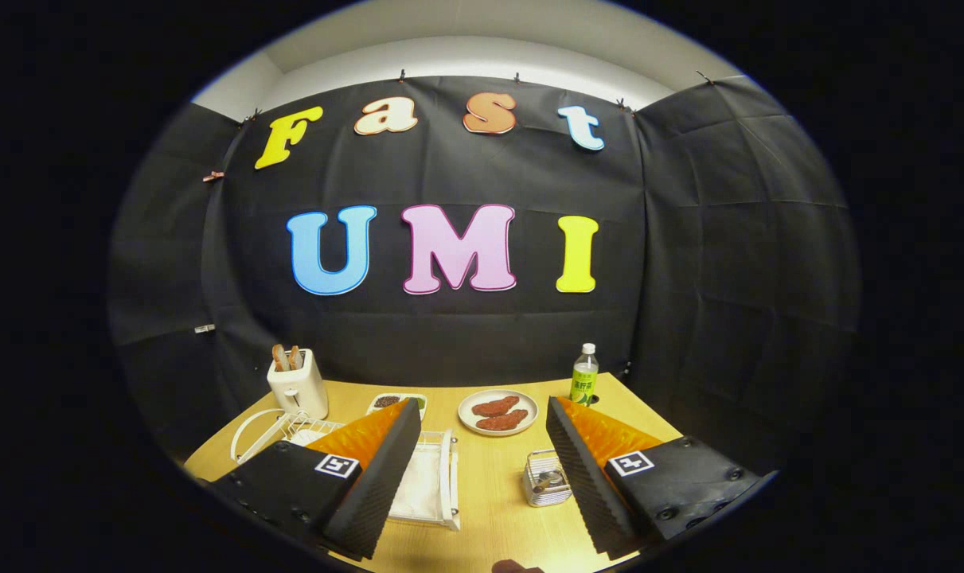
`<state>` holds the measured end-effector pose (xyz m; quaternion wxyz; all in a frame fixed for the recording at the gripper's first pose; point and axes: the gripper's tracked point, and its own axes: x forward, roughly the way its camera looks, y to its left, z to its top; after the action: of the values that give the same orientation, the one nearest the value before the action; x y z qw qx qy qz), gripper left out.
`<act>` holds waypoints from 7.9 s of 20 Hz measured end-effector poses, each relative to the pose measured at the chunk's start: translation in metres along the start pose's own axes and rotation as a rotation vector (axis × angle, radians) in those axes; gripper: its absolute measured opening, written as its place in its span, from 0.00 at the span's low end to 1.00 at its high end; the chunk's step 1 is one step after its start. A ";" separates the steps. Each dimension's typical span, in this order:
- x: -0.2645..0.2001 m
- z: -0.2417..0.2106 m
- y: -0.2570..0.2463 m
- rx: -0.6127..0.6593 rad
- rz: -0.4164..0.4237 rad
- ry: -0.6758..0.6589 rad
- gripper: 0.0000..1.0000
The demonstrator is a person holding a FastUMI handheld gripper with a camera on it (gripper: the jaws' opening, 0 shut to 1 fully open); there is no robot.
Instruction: Take the plate from the dish rack, then take the spoon from the basket and place it into the plate.
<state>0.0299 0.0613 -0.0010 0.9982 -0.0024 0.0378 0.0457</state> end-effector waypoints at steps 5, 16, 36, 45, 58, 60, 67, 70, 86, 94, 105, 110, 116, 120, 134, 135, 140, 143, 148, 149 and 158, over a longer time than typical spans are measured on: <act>0.033 -0.007 0.044 -0.050 0.093 0.072 0.98; 0.110 -0.069 0.099 -0.123 0.102 0.328 0.97; 0.140 -0.155 0.125 0.059 -0.084 0.616 0.30; 0.139 -0.116 0.129 -0.113 -0.135 0.473 0.28; 0.121 -0.130 0.090 0.067 -0.054 0.553 0.21; 0.110 -0.129 0.087 0.087 -0.005 0.555 0.20; 0.051 -0.120 0.044 0.160 0.115 0.553 0.20; 0.012 -0.132 0.015 0.175 0.148 0.588 0.20; -0.020 -0.274 -0.075 0.303 0.317 0.864 0.21; 0.002 -0.315 -0.095 0.295 0.369 0.895 0.19; 0.034 -0.222 -0.110 0.018 0.475 0.475 0.99; 0.050 -0.189 -0.101 -0.114 0.504 0.281 0.98; 0.081 -0.195 -0.099 -0.212 0.489 0.207 0.98; 0.095 -0.209 -0.090 -0.276 0.497 0.196 0.98; 0.112 -0.220 -0.070 -0.364 0.482 0.135 0.33; 0.115 -0.215 -0.076 -0.391 0.459 0.111 0.30; 0.112 -0.200 -0.081 -0.341 0.450 0.130 0.17; 0.116 -0.193 -0.087 -0.300 0.444 0.157 0.15; 0.120 -0.148 -0.098 -0.241 0.428 0.123 0.15; 0.119 -0.137 -0.098 -0.236 0.428 0.112 0.15; 0.074 -0.074 -0.084 -0.228 0.461 0.066 0.15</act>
<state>0.1058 -0.0158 -0.0803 0.9530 -0.1077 0.0648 0.2758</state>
